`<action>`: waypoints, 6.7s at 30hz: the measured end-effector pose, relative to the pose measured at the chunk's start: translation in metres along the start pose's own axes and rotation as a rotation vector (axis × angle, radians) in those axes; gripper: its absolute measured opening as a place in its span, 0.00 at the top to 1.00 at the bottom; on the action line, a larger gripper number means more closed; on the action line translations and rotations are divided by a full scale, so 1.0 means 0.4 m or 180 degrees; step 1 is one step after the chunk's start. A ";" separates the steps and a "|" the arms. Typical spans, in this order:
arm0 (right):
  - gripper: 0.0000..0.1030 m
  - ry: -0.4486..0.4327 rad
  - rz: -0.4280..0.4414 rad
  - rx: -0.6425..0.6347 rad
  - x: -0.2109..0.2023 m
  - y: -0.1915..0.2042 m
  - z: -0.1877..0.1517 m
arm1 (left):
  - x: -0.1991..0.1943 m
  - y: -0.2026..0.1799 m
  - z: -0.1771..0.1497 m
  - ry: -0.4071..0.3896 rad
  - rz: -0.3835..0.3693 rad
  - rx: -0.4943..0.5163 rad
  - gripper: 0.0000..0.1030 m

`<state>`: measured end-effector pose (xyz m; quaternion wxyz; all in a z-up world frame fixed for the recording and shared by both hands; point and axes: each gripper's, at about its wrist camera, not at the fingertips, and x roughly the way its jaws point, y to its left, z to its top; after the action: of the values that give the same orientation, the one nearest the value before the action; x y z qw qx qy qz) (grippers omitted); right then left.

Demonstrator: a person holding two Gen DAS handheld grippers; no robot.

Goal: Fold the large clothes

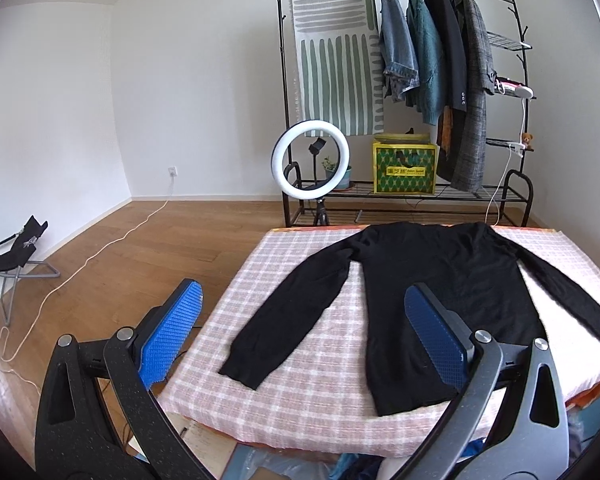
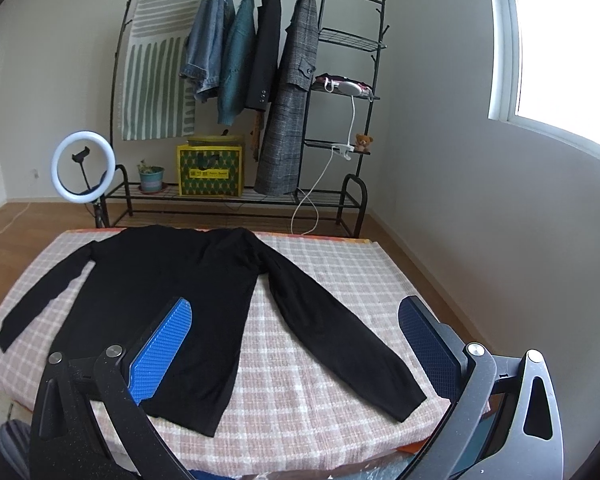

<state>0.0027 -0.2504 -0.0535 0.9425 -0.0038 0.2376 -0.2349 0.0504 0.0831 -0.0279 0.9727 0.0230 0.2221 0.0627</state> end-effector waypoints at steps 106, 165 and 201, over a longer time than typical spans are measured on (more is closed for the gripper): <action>0.97 0.1981 0.2539 -0.0835 1.097 1.338 0.089 | 0.578 -0.190 -0.312 0.1010 -0.2422 0.0188 0.98; 0.75 0.1638 0.3226 -0.1166 0.510 0.772 -0.172 | 0.672 -0.106 -0.364 0.1730 -0.2014 -0.0532 0.62; 0.96 0.1241 0.3146 -0.1956 0.357 0.883 -0.308 | 0.605 -0.009 -0.344 0.1670 -0.1485 -0.0672 0.62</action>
<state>0.2140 0.0131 -0.2684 0.8349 -0.1217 0.4361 0.3129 0.2070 0.1139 -0.2558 0.8679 -0.1456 0.4556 -0.1344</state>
